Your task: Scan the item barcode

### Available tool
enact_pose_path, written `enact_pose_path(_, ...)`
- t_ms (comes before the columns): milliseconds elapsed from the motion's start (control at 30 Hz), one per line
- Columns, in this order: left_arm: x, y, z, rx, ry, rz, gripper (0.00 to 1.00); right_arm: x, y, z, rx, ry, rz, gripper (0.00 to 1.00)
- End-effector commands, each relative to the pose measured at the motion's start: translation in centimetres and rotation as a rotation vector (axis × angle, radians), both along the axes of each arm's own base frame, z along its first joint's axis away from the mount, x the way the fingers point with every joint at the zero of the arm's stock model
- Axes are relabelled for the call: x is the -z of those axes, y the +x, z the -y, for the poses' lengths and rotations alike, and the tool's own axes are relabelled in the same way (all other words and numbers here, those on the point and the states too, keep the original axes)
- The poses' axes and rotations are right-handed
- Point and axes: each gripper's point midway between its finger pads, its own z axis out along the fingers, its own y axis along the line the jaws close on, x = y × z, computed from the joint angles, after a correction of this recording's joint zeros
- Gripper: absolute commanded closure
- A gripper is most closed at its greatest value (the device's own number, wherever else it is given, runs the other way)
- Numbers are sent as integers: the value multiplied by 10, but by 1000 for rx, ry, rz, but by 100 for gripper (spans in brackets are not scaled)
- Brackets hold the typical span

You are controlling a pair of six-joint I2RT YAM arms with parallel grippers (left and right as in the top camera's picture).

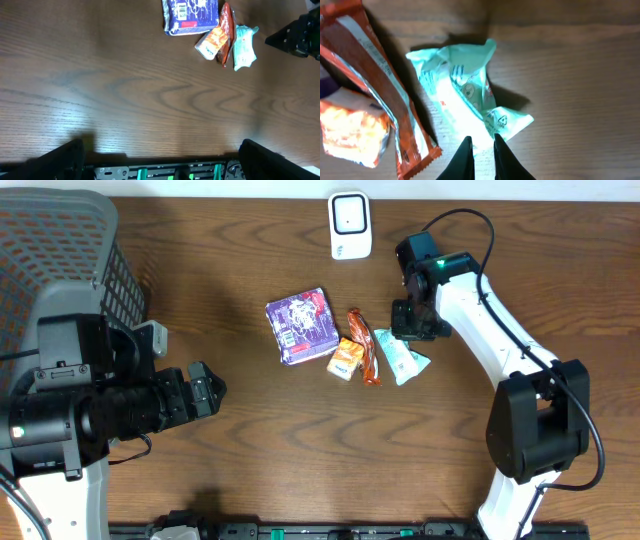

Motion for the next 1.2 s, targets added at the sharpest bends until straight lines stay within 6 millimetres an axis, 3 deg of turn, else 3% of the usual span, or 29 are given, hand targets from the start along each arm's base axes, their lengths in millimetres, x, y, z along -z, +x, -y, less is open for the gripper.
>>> enact_pose_path(0, 1, 0, 0, 2, -3, -4, 2, 13, -10, -8, -12, 27, -35, 89)
enact_pose_path(233, 1, 0, 0, 2, -3, -4, 2, 62, -13, -14, 32, 77, 12, 87)
enact_pose_path(400, 1, 0, 0, 2, -3, -4, 2, 66, -9, -15, 73, 89, 35, 94)
enact_pose_path(467, 1, 0, 0, 2, -3, -4, 2, 55, 5, -15, 82, 104, 74, 87)
enact_pose_path(667, 1, 0, 0, 2, -3, -4, 2, -5, 50, 2, 147, 134, 166, 87)
enact_pose_path(767, 1, 0, 0, 2, -3, -4, 2, -27, 59, 11, 140, 137, 183, 83)
enact_pose_path(867, 1, 0, 0, 2, -3, -4, 2, -30, 54, 16, 86, 137, 159, 73)
enact_pose_path(1000, 1, 0, 0, 2, -3, -4, 2, -18, 37, 19, -1, 126, 88, 56)
enact_pose_path(1133, 1, 0, 0, 2, -3, -4, 2, 2, 15, 14, -55, 153, 12, 21)
enact_pose_path(1167, 1, 0, 0, 2, -3, -4, 2, 9, 11, 13, -56, 165, -3, 17)
